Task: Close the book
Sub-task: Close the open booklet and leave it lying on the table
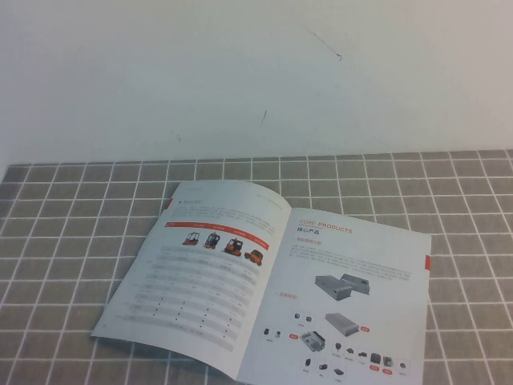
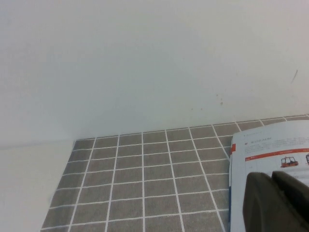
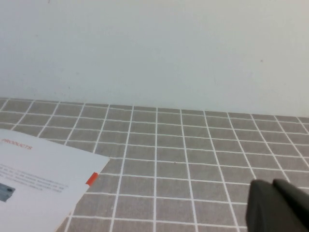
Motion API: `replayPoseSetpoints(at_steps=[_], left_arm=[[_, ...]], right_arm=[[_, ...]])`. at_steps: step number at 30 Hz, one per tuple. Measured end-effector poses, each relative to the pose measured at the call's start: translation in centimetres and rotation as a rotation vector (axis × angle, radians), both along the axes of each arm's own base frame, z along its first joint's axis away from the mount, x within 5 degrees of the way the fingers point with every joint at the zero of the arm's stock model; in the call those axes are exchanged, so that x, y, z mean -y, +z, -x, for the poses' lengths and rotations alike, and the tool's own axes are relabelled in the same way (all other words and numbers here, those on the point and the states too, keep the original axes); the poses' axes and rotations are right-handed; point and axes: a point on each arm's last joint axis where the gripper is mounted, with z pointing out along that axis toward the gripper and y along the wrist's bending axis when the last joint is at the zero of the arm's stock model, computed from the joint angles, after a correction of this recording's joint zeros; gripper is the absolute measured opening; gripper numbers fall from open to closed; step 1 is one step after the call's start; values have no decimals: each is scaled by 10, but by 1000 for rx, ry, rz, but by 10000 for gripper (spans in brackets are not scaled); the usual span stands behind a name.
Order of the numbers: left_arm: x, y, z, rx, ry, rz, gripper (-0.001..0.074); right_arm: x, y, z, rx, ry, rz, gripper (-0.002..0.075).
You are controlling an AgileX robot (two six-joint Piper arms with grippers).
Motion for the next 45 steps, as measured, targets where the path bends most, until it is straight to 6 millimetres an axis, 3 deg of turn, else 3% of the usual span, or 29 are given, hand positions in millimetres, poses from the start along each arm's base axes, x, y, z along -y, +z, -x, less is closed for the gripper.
replayPoseSetpoints(at_steps=[13,18,28,32,38,45], left_arm=[[-2,-15,1,-160,17,-43,-4],[-3,-21,3,-236,24,-47,-4],[-3,-21,3,-231,24,-46,-4],[-1,-8,0,-81,8,-23,-4],[2,30,5,337,-25,8,-4],[4,55,19,655,-50,24,-4]], right_arm=[[2,-15,4,-180,-17,3,-3],[2,-16,4,-191,-18,3,-3],[2,-15,4,-181,-17,3,-3],[1,-7,1,-79,-7,2,-3],[-3,27,0,296,28,1,-3],[-5,58,11,659,62,-2,-3]])
